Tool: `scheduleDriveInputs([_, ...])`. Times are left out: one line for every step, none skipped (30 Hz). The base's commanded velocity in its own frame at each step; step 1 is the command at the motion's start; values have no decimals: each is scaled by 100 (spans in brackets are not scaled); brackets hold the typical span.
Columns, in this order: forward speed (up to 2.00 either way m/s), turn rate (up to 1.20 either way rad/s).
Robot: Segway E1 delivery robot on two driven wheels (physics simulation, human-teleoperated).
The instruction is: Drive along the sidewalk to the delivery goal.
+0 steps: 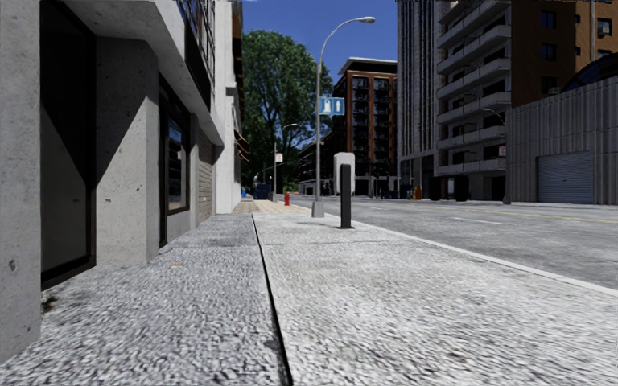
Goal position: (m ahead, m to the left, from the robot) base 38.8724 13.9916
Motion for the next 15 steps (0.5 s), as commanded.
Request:
scheduleDriveInputs([200,46])
scheduleDriveInputs([200,46])
scheduleDriveInputs([200,46])
scheduleDriveInputs([200,46])
scheduleDriveInputs([200,46])
scheduleDriveInputs([200,44])
scheduleDriveInputs([200,0])
scheduleDriveInputs([200,0])
scheduleDriveInputs([200,0])
scheduleDriveInputs([200,0])
scheduleDriveInputs([200,0])
scheduleDriveInputs([200,0])
scheduleDriveInputs([200,0])
scheduleDriveInputs([200,0])
scheduleDriveInputs([200,0])
